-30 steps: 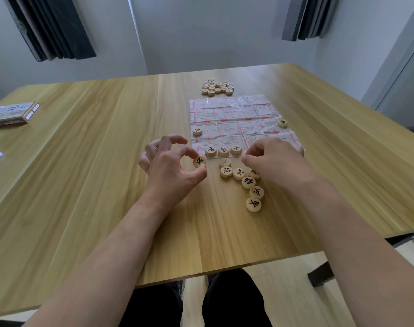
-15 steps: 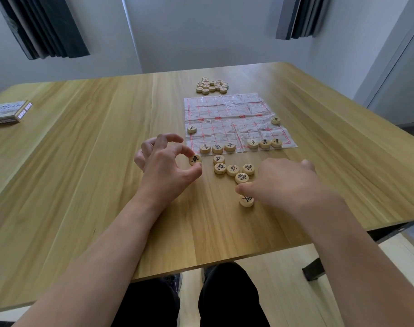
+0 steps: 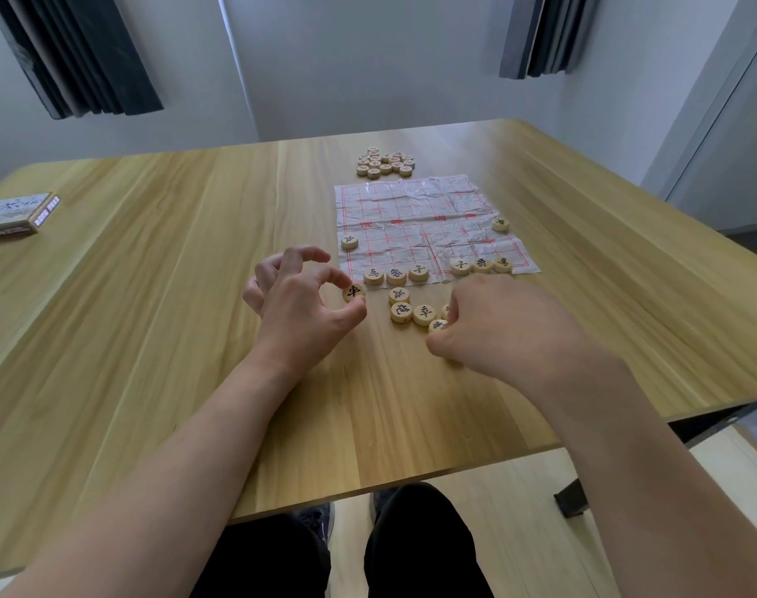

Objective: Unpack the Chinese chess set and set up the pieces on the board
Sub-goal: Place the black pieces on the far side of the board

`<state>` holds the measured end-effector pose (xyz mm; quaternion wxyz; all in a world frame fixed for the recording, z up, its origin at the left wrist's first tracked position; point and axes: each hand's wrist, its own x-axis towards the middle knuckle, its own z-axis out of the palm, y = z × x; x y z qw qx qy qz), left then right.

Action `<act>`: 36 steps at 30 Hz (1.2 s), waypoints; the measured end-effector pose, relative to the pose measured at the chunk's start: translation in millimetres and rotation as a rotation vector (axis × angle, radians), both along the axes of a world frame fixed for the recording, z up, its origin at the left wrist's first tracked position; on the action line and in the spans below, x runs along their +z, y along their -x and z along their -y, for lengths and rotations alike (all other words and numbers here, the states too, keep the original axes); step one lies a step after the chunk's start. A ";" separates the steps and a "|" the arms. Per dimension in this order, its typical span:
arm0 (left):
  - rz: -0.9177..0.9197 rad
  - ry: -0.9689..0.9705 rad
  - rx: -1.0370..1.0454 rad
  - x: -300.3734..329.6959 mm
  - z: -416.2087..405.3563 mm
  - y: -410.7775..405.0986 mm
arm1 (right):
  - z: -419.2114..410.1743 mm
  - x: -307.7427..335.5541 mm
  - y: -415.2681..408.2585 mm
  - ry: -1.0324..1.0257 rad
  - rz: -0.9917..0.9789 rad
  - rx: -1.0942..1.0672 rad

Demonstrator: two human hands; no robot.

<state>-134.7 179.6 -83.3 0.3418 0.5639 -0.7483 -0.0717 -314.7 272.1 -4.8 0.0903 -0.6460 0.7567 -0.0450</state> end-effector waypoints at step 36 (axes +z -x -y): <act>0.095 0.173 -0.118 13.5 30.2 74.5 | 76.2 -77.5 113.3 0.624 0.233 -0.300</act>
